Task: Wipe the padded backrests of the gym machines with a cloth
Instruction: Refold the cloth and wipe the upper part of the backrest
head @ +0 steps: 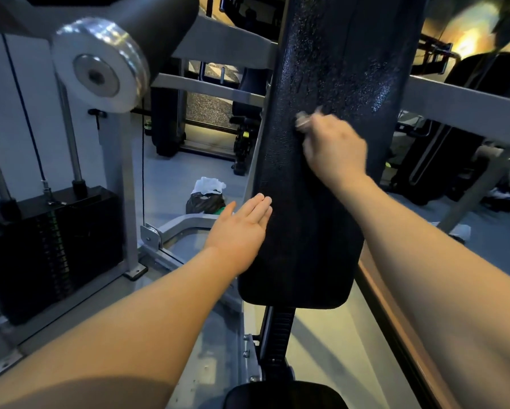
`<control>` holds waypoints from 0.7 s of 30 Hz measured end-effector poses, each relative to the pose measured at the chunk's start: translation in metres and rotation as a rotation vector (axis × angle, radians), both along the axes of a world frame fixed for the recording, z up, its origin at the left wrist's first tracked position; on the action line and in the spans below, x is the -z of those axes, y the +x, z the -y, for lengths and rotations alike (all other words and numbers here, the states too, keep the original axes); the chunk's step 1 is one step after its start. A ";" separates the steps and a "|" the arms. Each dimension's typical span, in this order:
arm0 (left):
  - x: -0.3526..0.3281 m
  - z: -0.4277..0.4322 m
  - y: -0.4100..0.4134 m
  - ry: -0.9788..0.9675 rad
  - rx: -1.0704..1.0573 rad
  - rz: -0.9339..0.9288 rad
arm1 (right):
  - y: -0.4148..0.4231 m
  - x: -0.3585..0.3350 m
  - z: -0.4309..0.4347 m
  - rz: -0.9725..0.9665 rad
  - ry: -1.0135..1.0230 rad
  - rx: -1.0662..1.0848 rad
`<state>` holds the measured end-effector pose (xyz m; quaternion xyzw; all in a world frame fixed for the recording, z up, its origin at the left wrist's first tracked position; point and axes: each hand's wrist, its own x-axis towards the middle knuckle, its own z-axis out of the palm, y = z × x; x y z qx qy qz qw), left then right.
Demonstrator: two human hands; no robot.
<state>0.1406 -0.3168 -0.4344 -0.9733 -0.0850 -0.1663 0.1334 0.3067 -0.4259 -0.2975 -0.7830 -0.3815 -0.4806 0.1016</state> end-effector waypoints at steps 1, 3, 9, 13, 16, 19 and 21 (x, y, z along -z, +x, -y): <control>-0.001 0.000 0.000 0.000 -0.002 -0.006 | 0.010 -0.008 0.009 -0.092 0.111 0.085; -0.001 0.000 0.001 0.008 -0.008 -0.017 | 0.020 -0.016 0.022 -0.233 0.294 0.197; -0.002 0.003 0.002 0.010 -0.013 -0.024 | -0.026 0.006 -0.028 -0.116 0.122 -0.098; -0.005 0.002 0.002 0.000 -0.008 -0.028 | -0.009 -0.012 -0.012 -0.066 0.081 -0.009; -0.004 0.001 0.002 -0.002 0.001 -0.023 | 0.022 -0.034 0.020 -0.262 0.346 0.192; -0.003 0.002 0.002 -0.003 0.002 -0.021 | 0.017 -0.036 0.011 -0.334 0.454 0.174; -0.004 0.004 0.002 -0.001 0.000 -0.022 | -0.004 -0.028 -0.017 -0.335 0.399 0.045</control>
